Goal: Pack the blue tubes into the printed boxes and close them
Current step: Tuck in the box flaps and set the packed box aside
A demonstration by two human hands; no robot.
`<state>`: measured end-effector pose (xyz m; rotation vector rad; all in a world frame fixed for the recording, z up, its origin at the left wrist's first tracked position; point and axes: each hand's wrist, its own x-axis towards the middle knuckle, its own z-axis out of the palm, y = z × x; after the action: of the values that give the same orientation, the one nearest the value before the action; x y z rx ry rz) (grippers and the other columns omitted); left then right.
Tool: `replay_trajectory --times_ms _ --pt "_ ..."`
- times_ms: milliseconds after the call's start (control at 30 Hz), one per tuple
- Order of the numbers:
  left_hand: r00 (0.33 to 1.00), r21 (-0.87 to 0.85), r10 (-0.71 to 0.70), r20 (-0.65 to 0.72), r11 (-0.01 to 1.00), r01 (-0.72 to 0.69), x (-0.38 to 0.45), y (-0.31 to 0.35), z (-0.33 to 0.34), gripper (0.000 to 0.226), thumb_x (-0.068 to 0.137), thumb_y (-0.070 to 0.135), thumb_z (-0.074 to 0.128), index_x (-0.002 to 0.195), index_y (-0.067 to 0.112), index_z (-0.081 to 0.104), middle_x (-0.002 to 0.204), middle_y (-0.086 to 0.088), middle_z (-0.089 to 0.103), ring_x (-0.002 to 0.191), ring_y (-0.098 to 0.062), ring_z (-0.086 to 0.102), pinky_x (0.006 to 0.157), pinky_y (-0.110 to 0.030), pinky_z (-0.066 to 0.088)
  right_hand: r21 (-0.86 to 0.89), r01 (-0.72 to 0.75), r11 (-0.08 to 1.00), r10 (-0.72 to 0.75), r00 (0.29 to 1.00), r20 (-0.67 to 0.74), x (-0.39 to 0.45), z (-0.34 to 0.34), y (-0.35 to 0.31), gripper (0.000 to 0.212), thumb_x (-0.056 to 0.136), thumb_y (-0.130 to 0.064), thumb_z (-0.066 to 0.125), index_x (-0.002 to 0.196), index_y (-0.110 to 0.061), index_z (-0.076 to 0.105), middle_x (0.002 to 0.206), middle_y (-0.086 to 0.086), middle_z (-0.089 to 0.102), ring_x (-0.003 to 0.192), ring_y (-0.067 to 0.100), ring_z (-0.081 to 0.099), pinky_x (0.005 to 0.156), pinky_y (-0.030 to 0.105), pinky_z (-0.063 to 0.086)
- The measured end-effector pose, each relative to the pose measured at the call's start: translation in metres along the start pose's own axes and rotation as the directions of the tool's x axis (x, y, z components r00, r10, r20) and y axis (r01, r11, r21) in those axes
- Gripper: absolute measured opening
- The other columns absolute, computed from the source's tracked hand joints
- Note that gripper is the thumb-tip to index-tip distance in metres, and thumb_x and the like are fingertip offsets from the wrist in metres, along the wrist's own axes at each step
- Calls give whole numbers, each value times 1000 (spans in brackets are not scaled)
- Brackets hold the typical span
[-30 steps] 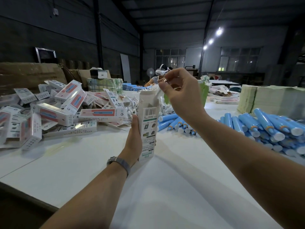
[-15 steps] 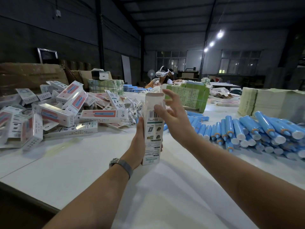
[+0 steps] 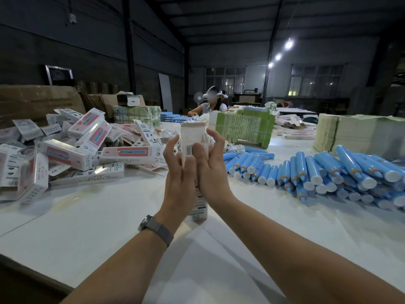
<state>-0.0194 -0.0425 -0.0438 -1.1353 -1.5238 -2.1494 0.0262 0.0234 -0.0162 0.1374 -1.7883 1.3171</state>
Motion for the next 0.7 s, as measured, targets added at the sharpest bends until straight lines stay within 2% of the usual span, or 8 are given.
replay_trajectory --times_ms 100,167,267,400,500,567,633,700 --pt "998 51 43 51 998 -45 -2 4 2 34 101 52 33 134 57 28 119 38 60 109 3 64 82 -20 56 -6 17 1000 -17 1000 0 -1 -2 3 36 98 -45 43 131 -44 31 100 1 68 90 16 68 86 52 53" --pt "998 60 41 41 997 -44 -1 3 0 32 102 49 34 134 50 34 121 29 65 110 -4 67 83 -25 57 -3 19 1000 -19 1000 4 -2 -4 5 33 100 -43 43 130 -45 30 101 3 68 91 18 68 85 54 53" --pt "999 81 34 35 996 -37 0 -1 -2 29 99 54 36 128 53 39 118 17 70 106 -11 70 82 -28 58 -13 47 999 -47 999 -14 -6 -2 8 26 104 -38 42 127 -43 33 106 7 66 92 23 67 82 56 53" --pt "999 105 27 24 994 -29 2 -2 -2 26 101 48 35 125 51 40 116 25 68 105 -5 68 81 -23 56 -30 59 998 -60 998 -33 -6 0 8 20 101 -41 41 108 -59 35 101 2 65 86 19 67 78 55 52" --pt "999 116 32 21 993 -35 3 -4 -2 25 105 38 33 127 47 40 114 26 67 104 -6 68 82 -27 58 1 43 999 -43 999 7 -2 -3 10 12 99 -40 41 107 -49 40 95 9 63 77 28 63 73 60 50" --pt "999 104 34 20 994 -36 2 -3 -2 25 106 36 32 128 44 41 114 20 68 106 -10 68 86 -30 57 26 32 999 -33 999 36 -1 -6 11 10 100 -36 44 108 -42 42 90 7 61 71 25 59 70 60 50" --pt "998 103 51 25 993 -53 0 -1 -1 25 106 34 31 128 42 41 114 21 68 105 -8 67 85 -27 56 58 -1 998 -2 998 65 0 -9 9 10 98 -35 48 106 -39 44 90 2 61 72 22 60 70 56 52" --pt "998 90 58 28 994 -60 -1 0 0 25 106 33 30 127 40 41 109 17 69 96 -6 68 78 -27 57 48 -23 999 20 998 56 2 -12 4 11 94 -35 55 103 -36 48 94 -3 63 77 22 63 72 49 53"
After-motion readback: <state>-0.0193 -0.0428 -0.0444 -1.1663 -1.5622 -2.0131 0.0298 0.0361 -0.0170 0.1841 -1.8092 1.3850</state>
